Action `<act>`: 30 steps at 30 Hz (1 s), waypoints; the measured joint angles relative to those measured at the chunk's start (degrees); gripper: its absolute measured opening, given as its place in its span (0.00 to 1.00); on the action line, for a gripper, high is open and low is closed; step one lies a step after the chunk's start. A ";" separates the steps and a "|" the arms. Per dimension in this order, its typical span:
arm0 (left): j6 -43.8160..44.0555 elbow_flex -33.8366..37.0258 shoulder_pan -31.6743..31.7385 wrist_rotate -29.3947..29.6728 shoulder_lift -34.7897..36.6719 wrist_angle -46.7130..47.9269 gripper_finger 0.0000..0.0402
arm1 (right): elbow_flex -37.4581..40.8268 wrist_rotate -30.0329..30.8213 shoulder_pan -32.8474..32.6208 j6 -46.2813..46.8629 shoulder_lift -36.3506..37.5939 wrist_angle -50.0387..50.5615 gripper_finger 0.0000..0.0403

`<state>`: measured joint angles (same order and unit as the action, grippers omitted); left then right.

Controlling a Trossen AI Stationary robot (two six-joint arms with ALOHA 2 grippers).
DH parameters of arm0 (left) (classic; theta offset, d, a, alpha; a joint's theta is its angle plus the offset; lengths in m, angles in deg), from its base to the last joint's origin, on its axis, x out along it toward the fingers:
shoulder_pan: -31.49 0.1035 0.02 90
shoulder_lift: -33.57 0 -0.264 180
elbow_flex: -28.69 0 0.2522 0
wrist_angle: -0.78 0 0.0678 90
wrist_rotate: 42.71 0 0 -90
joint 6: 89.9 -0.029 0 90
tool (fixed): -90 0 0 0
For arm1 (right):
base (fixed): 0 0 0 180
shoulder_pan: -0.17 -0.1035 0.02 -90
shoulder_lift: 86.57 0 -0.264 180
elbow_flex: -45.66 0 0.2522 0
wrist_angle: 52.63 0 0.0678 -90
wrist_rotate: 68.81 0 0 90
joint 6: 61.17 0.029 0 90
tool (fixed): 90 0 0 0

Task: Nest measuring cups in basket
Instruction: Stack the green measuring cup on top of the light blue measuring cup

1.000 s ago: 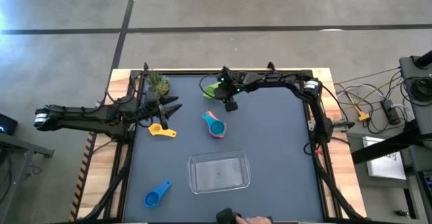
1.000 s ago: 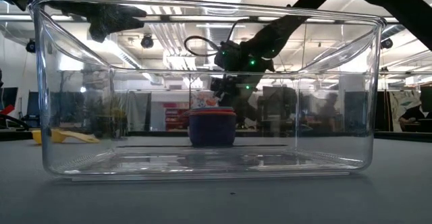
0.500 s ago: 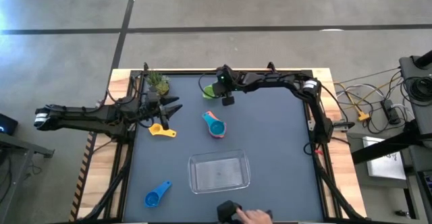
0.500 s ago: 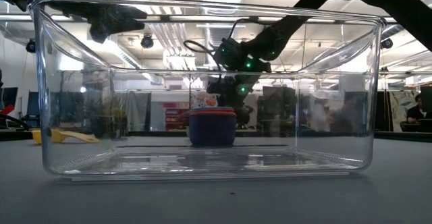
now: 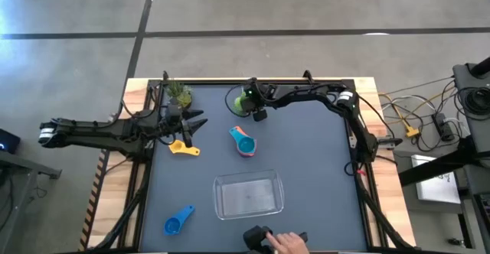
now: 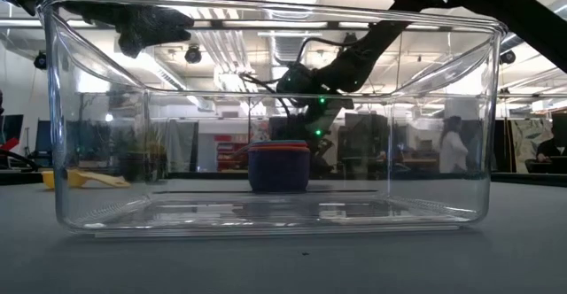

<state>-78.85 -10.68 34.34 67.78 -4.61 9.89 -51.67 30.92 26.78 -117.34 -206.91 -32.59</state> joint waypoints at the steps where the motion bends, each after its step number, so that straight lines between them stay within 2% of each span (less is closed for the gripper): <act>1: 0.00 0.00 -0.01 -0.01 -0.01 -0.01 0.40 | 0.00 -0.06 0.00 0.02 -0.10 -0.26 0.36; 15: 0.00 0.00 -0.02 0.00 -0.04 0.01 0.40 | 0.00 -1.03 -0.81 1.96 1.40 -0.68 0.36; 30: 0.00 0.00 -0.02 0.00 -0.04 -0.01 0.40 | 0.00 -3.31 -3.43 -3.16 1.67 -2.56 0.36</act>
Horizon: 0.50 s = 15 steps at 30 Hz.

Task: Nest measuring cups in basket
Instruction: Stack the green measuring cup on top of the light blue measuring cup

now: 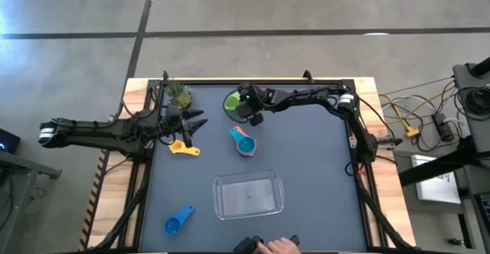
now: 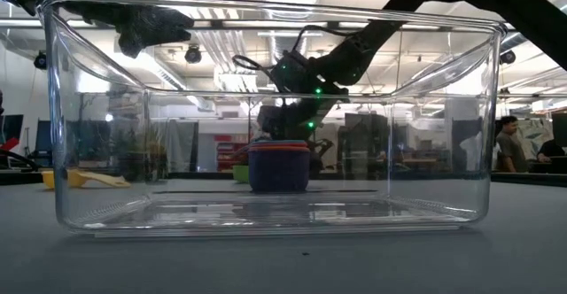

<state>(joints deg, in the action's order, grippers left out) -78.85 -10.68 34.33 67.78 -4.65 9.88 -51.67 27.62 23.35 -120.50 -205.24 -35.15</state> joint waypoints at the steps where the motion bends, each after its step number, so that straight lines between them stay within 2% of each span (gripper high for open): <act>1: 0.00 0.00 0.01 0.00 0.00 0.02 0.40 | 0.00 -0.19 0.00 -0.33 0.00 -0.20 0.36; 9: 0.00 0.00 0.02 0.00 0.00 0.00 0.40 | -0.20 -1.24 -0.35 -1.90 0.07 -1.83 0.36; 15: 0.00 0.00 -0.01 0.00 0.00 -0.01 0.40 | -0.39 -4.61 -0.79 -2.90 -0.39 -2.95 0.36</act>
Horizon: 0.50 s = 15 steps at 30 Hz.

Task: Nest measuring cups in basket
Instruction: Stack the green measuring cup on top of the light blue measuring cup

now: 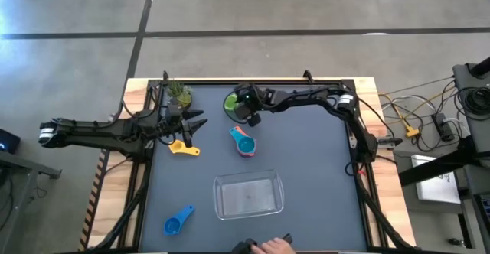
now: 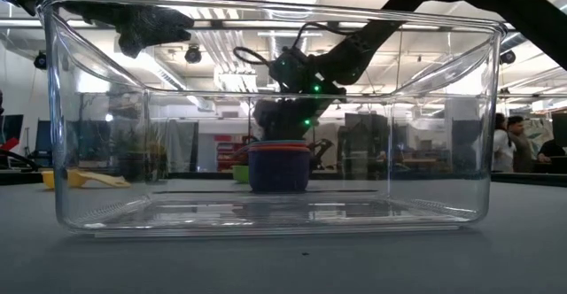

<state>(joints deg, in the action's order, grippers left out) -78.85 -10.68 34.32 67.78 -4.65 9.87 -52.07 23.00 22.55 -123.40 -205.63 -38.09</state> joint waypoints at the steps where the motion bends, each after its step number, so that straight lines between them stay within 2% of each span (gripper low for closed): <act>1: 0.00 0.00 0.01 0.00 0.00 -0.01 0.40 | 0.00 -0.38 -0.02 -0.19 -0.28 0.01 0.36; 9: 0.00 0.00 0.00 0.00 0.00 -0.02 0.40 | 0.00 -0.39 0.01 0.05 -0.83 0.06 0.34; 15: 0.00 0.00 0.02 0.02 -0.02 -0.04 0.40 | 0.00 -0.44 0.01 0.48 -0.83 0.15 0.25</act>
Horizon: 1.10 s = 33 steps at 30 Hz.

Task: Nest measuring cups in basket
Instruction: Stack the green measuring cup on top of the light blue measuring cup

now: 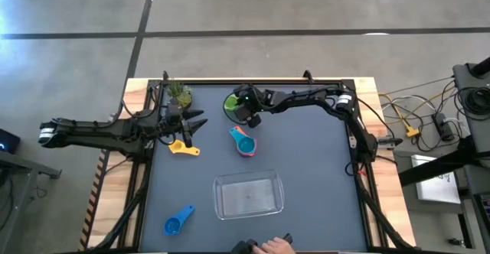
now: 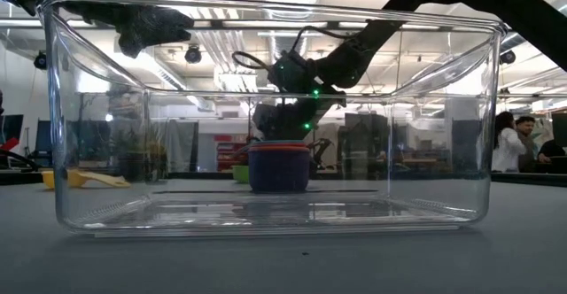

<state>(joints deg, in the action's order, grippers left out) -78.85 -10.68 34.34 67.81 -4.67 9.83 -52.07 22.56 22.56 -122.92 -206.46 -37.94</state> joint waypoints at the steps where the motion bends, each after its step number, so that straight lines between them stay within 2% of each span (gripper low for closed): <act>1: 0.00 0.00 -0.02 0.04 0.02 0.00 0.40 | 0.00 -0.03 0.00 0.31 0.00 0.03 0.22; 6: 0.00 0.00 0.00 0.06 0.02 0.00 0.40 | 0.00 0.13 0.00 0.66 0.00 -0.12 0.05; 9: 0.00 0.00 0.00 0.09 0.02 0.00 0.40 | 0.00 0.81 0.00 2.48 0.11 -0.23 0.03; 14: -0.01 0.00 0.00 0.11 0.02 0.00 0.40 | 0.02 7.93 -1.12 5.35 2.05 1.60 0.03; 18: -0.02 0.00 -0.02 0.11 0.00 0.00 0.40 | 0.02 7.12 -2.44 11.80 6.56 4.89 0.02; 20: -0.01 0.00 0.00 0.13 0.02 -0.06 0.40 | 0.12 4.83 -3.19 16.65 9.25 7.29 0.02; 25: -0.02 0.00 0.00 0.15 0.01 -1.16 0.40 | 2.75 -7.27 -5.19 26.61 18.23 9.99 0.02; 30: -0.02 0.00 0.00 0.36 -0.07 -2.16 0.40 | 11.75 -15.83 -6.97 31.38 28.26 2.21 0.02; 33: -0.02 0.00 -0.02 2.06 -0.11 -2.25 0.40 | 19.77 -19.80 -7.82 35.35 33.97 -6.91 0.02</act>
<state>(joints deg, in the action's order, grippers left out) -78.87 -10.68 34.33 69.87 -4.78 7.58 -32.30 2.76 14.74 -87.56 -172.49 -44.85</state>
